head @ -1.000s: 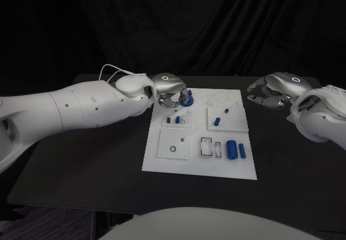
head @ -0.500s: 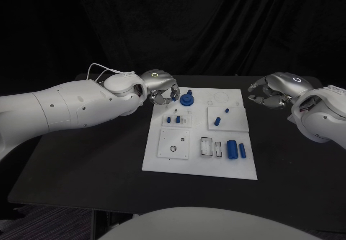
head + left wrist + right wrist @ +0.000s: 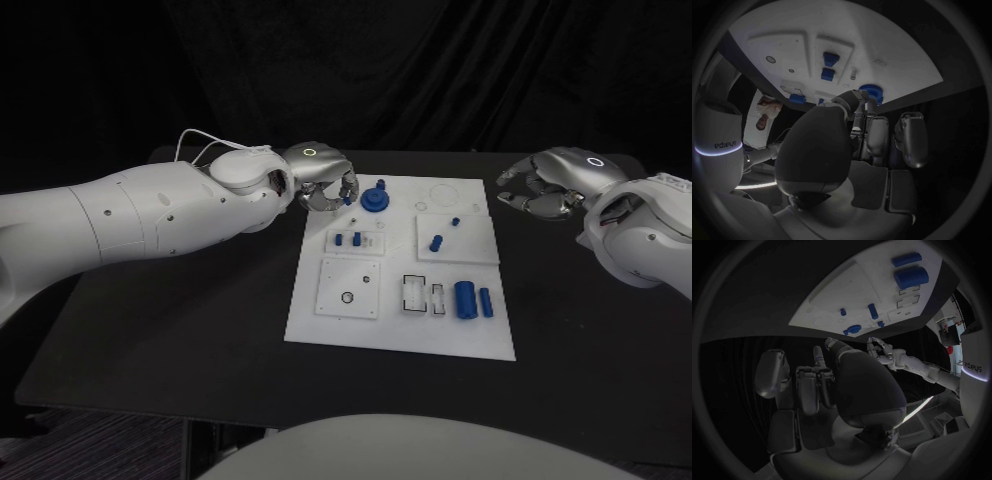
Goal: Assemble the parts on the task board
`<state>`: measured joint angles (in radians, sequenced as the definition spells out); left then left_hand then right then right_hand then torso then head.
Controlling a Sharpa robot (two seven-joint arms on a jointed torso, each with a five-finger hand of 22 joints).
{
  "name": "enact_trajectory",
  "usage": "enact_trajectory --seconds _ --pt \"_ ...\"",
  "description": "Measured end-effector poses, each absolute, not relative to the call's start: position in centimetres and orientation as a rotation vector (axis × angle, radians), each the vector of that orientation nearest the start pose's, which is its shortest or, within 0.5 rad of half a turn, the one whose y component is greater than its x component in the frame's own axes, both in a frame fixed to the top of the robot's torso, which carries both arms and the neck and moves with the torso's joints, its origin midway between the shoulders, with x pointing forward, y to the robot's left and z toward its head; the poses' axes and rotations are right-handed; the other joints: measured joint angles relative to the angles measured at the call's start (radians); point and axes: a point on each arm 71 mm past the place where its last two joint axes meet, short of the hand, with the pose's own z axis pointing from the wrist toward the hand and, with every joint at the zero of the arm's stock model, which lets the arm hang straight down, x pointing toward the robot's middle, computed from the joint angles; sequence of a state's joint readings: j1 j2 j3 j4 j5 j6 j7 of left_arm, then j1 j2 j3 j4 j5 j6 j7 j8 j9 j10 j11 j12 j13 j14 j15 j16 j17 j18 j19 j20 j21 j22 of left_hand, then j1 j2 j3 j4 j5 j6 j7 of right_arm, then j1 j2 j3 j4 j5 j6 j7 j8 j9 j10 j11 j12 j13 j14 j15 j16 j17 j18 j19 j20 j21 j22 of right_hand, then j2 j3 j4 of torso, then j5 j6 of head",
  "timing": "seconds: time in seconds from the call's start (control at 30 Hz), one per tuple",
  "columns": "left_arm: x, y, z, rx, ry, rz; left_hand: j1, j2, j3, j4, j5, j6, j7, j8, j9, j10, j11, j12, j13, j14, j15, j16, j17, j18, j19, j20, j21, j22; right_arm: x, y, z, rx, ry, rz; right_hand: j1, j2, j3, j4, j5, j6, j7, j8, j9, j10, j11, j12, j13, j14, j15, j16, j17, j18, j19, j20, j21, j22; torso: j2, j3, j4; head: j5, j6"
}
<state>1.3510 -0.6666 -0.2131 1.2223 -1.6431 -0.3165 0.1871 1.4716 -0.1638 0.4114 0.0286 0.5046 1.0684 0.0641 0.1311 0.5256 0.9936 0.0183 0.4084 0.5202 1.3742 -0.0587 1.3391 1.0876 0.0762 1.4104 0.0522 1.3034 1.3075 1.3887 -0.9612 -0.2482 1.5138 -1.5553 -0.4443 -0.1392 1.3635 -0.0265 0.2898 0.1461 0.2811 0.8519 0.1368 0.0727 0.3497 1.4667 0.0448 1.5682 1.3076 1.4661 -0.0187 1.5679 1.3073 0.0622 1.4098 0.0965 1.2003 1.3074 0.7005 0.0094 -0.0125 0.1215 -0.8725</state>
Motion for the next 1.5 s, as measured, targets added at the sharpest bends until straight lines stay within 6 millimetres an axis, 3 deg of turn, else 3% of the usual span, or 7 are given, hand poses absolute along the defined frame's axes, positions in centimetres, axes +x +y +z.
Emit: enact_trajectory --seconds 0.5,1.5 --pt "52.8 17.7 -19.1 0.658 1.613 -0.598 0.0 0.0 0.003 -0.003 0.0 0.0 0.0 -0.004 -0.003 0.006 -0.001 -0.003 -0.001 0.0 0.0 -0.004 -0.009 0.0 0.0 0.0 0.0 0.0 49.1 -26.8 -16.0 -0.233 1.541 0.397 0.0 0.0 0.0 0.0 0.0 0.0 0.0 0.0 0.0 0.0 0.0 0.0 0.0 0.0 0.0 0.0 0.0 0.0 0.0 0.0 0.0 0.0 -0.002 0.0038 -0.0032 0.001 0.0" --pt "52.6 17.2 -20.4 0.671 1.682 -0.6 0.0 0.0 0.005 -0.005 -0.001 -0.002 -0.002 -0.014 -0.004 0.007 0.0 -0.007 -0.003 -0.004 0.003 -0.012 -0.019 0.0 0.0 0.0 -0.008 0.0 49.1 -26.8 -16.0 -0.233 1.543 0.397 0.0 0.0 0.0 0.0 0.0 0.0 0.0 0.0 0.0 0.0 0.0 0.0 0.0 0.0 0.0 0.0 0.0 0.0 0.0 0.0 0.0 0.001 -0.002 0.0039 -0.0037 -0.002 0.0"
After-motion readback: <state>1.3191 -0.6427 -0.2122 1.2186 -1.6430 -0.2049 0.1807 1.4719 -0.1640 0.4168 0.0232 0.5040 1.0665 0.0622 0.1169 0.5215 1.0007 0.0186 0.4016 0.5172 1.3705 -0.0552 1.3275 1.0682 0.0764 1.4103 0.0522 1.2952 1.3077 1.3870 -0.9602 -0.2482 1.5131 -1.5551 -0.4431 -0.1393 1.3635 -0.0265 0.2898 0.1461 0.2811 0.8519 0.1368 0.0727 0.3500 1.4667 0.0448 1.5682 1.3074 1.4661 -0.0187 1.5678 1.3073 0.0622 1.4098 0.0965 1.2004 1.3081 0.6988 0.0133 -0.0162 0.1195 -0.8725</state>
